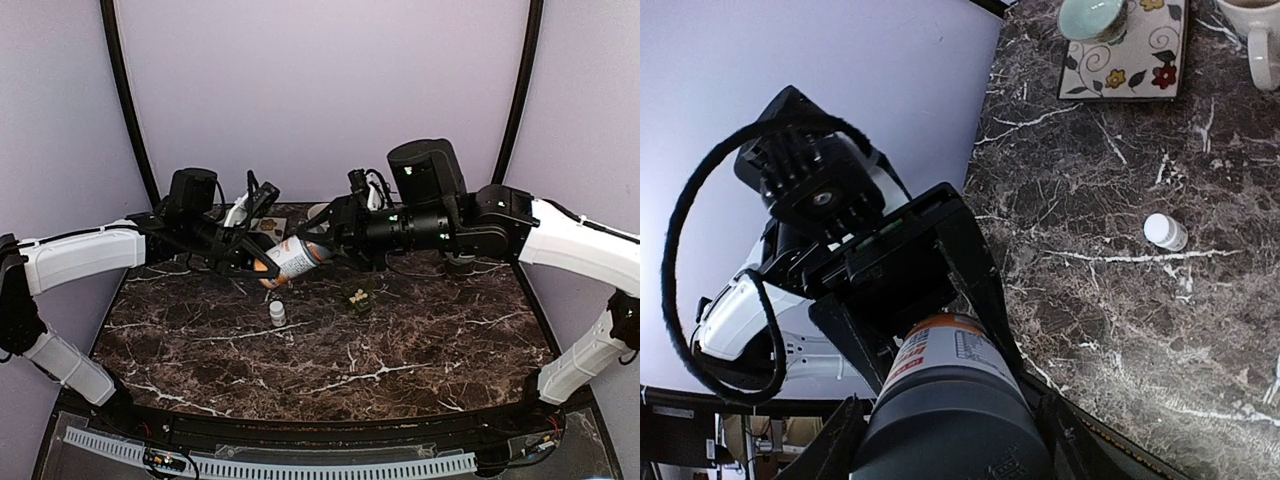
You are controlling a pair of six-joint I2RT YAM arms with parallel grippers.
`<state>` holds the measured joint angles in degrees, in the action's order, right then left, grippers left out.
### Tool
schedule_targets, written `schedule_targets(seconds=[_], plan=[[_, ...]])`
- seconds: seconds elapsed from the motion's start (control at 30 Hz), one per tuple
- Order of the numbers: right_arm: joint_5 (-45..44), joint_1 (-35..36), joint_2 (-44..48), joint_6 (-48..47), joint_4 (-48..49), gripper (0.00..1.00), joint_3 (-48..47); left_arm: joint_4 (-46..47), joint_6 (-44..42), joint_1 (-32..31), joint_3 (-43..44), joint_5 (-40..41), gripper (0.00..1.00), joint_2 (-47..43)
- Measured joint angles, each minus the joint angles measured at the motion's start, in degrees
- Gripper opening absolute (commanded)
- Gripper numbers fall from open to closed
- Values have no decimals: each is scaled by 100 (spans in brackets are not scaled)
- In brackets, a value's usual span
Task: Sort the pills into containers
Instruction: Screw the lid of the pill bottle onto the pill bottle.
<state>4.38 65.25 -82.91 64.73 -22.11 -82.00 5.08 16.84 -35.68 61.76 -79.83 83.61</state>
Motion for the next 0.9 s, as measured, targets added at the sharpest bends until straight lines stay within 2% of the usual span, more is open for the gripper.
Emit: schedule_targets(seconds=[0.27,0.4,0.63,0.9], plan=[[-162,7,-306,739,-533,11,-498,-608,-688,-76,-173,1158,0,-614],[-348,39,-498,883,-750,22,-750,-654,-848,-90,-306,1563,0,-817],[-647,116,-549,815,-857,44,-844,-632,-975,-138,-385,1814,0,-887],[-962,208,-422,542,-787,61,-765,-472,-1043,-197,-400,1950,0,-885]])
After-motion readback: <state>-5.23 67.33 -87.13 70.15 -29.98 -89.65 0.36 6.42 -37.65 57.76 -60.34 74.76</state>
